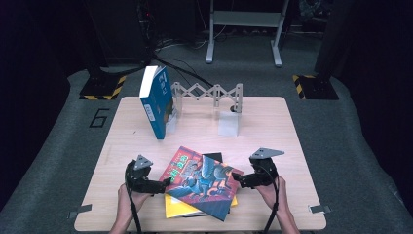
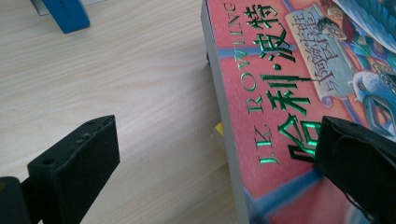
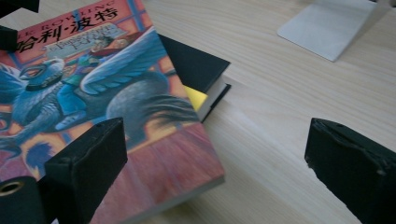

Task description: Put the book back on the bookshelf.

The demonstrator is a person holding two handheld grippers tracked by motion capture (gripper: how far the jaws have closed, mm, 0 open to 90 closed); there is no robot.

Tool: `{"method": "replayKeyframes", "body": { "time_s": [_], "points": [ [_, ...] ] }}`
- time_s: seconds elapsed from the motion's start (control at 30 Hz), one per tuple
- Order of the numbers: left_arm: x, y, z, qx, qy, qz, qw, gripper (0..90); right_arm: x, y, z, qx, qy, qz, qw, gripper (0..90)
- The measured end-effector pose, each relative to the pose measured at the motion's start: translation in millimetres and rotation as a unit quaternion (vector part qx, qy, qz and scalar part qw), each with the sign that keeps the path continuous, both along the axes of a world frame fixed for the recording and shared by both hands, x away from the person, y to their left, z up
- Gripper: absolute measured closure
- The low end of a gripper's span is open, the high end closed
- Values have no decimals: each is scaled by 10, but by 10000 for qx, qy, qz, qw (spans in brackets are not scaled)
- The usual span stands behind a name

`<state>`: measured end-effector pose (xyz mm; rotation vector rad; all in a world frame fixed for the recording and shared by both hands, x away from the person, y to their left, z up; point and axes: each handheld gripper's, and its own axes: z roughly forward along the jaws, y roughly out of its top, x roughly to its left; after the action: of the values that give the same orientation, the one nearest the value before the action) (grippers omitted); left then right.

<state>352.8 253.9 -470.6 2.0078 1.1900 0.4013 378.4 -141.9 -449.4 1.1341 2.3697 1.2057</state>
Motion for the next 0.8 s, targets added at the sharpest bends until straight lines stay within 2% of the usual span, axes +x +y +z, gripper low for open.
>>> {"method": "replayKeyframes", "body": {
  "time_s": [0.17, 0.33, 0.5, 0.6, 0.73, 0.8],
  "points": [
    [-91, 46, -14, -42, -1, -23, 10000, 0, 33, 185, -32, -73, 131, 241, 9996, 88],
    [-177, 72, -21, -57, -13, -68, 10000, 0, 78, 305, -88, -134, 236, 347, 9990, 128],
    [-236, 72, -27, -82, 8, -149, 9999, 0, 108, 374, -126, -162, 331, 450, 9983, 161],
    [-260, 59, -33, 6, 26, -184, 9998, 0, 114, 404, -139, -178, 394, 488, 9979, 198],
    [-282, 58, -62, 31, 71, -264, 9996, 0, 120, 417, -141, -95, 421, 563, 9975, 261],
    [-293, 60, -78, -31, 93, -249, 9996, 0, 118, 421, -145, -35, 442, 576, 9974, 280]
  ]
}}
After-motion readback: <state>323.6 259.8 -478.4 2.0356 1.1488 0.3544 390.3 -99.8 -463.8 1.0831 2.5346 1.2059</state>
